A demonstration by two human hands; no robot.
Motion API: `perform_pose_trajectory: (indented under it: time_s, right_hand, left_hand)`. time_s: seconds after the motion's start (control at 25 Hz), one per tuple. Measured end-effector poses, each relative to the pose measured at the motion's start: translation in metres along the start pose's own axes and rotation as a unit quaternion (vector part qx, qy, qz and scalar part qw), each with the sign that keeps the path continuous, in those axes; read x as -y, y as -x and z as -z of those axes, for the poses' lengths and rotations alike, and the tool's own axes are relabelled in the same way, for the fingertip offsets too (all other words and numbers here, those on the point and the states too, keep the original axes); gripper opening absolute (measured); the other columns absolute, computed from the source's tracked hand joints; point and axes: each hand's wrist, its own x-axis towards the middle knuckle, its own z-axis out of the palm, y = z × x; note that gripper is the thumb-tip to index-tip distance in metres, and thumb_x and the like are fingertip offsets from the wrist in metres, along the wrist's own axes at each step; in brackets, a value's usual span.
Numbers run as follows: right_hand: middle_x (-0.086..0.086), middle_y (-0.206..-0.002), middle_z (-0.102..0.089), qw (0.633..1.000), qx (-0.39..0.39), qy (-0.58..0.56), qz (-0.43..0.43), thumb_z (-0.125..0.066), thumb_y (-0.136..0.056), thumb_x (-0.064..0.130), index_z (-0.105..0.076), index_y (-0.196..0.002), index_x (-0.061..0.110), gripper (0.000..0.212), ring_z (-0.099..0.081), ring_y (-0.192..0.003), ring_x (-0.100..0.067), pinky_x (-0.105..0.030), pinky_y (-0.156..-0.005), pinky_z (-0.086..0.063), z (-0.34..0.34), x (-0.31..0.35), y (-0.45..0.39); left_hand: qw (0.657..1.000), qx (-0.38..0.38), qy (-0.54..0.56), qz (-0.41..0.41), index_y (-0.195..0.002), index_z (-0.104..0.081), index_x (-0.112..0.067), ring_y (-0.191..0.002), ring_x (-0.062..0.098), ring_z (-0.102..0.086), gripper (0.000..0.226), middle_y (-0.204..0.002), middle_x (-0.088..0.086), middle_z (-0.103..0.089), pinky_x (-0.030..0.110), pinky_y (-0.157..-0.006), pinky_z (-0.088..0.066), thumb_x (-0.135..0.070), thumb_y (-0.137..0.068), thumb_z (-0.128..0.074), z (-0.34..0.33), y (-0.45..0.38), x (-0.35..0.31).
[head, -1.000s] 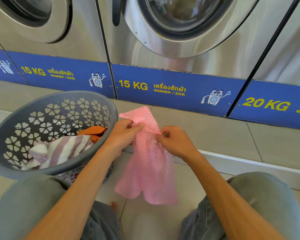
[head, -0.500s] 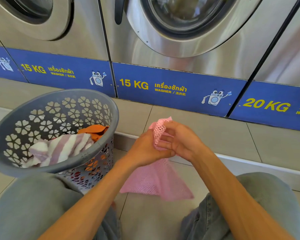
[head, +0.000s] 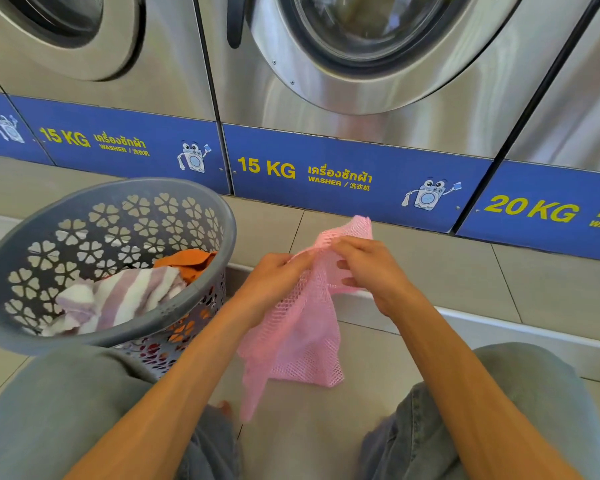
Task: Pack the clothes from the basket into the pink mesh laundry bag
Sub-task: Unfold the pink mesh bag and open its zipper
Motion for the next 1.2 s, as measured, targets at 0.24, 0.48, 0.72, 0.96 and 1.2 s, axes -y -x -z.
perform_pose_trajectory:
  time_s: [0.24, 0.48, 0.72, 0.96, 1.2]
  right_hand:
    - [0.014, -0.13, -0.062, 0.993, 0.068, 0.085, 0.039, -0.056, -0.1, 0.021, -0.065, -0.135, 0.029, 0.036, -0.056, -0.121, -0.008, -0.035, -0.106, -0.048, -0.004, -0.009, -0.001]
    - [0.008, -0.091, -0.073, 0.958, 0.135, 0.242, 0.074, -0.068, -0.09, 0.021, -0.075, -0.099, 0.024, 0.012, -0.067, -0.087, -0.011, -0.03, -0.08, -0.053, -0.004, -0.017, -0.002]
    - [0.004, -0.073, -0.065, 0.973, -0.036, 0.208, 0.089, -0.072, -0.087, 0.029, -0.075, -0.085, 0.019, 0.011, -0.057, -0.067, -0.013, -0.028, -0.061, -0.043, 0.01, -0.012, -0.01]
    - [0.001, -0.084, -0.072, 0.978, -0.104, 0.162, 0.079, -0.07, -0.091, 0.029, -0.076, -0.088, 0.019, 0.012, -0.063, -0.078, -0.016, -0.029, -0.065, -0.046, 0.02, -0.006, -0.011]
    - [0.005, -0.075, -0.064, 0.97, -0.171, 0.144, 0.091, -0.066, -0.094, 0.029, -0.071, -0.086, 0.021, 0.013, -0.056, -0.068, -0.01, -0.027, -0.06, -0.043, 0.03, -0.001, -0.013]
  left_hand:
    - [0.998, 0.027, 0.052, 0.029, -0.11, -0.071, -0.021, -0.091, 0.024, -0.075, 0.023, -0.097, 0.002, -0.078, 0.05, -0.094, -0.055, -0.032, -0.09, -0.066, 0.009, -0.003, -0.001]
    - [0.995, 0.022, 0.088, 0.033, -0.113, -0.047, -0.027, -0.094, 0.009, -0.06, 0.029, -0.113, -0.009, -0.06, 0.033, -0.088, -0.048, -0.036, -0.093, -0.066, 0.008, 0.006, -0.009]
    - [0.989, 0.102, -0.103, 0.013, -0.116, -0.066, -0.027, -0.098, 0.015, -0.069, 0.048, -0.106, -0.008, -0.074, 0.038, -0.087, -0.057, -0.031, -0.072, -0.084, 0.018, 0.001, 0.002]
    - [0.975, 0.085, -0.197, 0.064, -0.087, -0.063, -0.014, -0.086, 0.017, -0.06, 0.016, -0.091, 0.002, -0.065, 0.031, -0.072, -0.042, -0.029, -0.083, -0.062, 0.017, 0.003, 0.003]
    - [0.978, 0.134, -0.151, 0.048, -0.112, -0.066, -0.023, -0.103, 0.02, -0.065, 0.04, -0.112, -0.003, -0.07, 0.045, -0.097, -0.05, -0.035, -0.074, -0.065, 0.023, 0.005, -0.001]
